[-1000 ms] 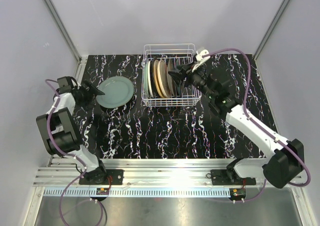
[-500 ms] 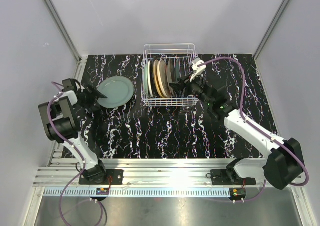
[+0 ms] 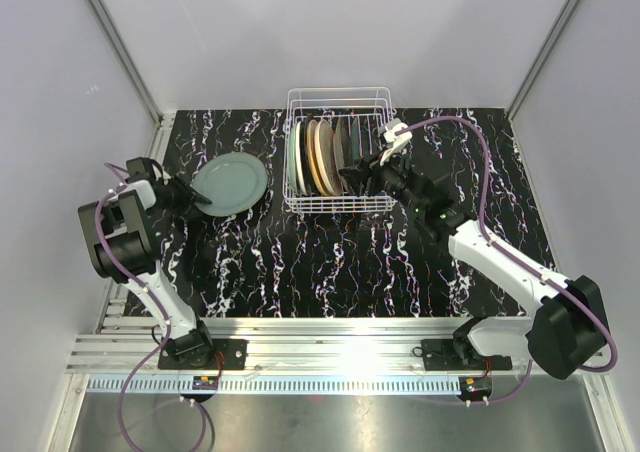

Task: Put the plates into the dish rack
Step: Grab a plate with the left arm

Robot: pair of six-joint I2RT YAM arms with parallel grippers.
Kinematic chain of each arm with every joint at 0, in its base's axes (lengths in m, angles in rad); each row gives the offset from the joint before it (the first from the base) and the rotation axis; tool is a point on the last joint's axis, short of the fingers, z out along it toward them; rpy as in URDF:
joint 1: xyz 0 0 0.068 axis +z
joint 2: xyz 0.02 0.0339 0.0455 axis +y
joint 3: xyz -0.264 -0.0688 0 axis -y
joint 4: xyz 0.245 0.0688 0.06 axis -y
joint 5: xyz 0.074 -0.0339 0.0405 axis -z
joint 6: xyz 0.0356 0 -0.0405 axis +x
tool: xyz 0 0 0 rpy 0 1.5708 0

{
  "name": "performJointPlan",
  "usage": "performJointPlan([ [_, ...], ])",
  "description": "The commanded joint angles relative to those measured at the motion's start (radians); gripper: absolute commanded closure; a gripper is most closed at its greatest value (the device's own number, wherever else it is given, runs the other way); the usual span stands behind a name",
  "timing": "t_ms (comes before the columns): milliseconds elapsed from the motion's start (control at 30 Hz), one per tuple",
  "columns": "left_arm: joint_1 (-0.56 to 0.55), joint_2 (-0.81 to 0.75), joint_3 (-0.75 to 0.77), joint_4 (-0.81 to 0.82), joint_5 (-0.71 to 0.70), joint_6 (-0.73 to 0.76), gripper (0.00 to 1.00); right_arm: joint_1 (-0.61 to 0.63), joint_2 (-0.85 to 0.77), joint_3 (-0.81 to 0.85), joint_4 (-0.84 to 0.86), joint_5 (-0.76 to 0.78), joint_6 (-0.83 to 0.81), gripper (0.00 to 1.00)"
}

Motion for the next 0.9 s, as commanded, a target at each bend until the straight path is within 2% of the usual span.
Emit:
performJointPlan([
  [0,0.004,0.004,0.008,-0.053,-0.058,0.041,0.64,0.006,-0.045,0.005,0.008,-0.014,0.025,0.44],
  [67,0.004,-0.009,0.005,-0.086,-0.084,0.052,0.73,0.006,-0.056,-0.003,0.010,-0.015,0.030,0.44],
  [167,0.004,-0.041,-0.012,-0.108,-0.100,0.064,0.78,0.006,-0.059,-0.008,0.014,-0.020,0.045,0.44],
  [467,0.004,-0.159,-0.035,-0.151,-0.143,0.080,0.81,0.017,-0.086,0.000,-0.015,-0.058,0.056,0.48],
  [633,0.021,-0.248,-0.053,-0.160,-0.143,0.072,0.89,0.084,-0.074,0.034,-0.059,-0.038,-0.046,0.46],
  [867,0.065,-0.407,-0.098,-0.105,-0.118,0.026,0.97,0.152,-0.033,0.066,-0.056,0.005,-0.064,0.46],
])
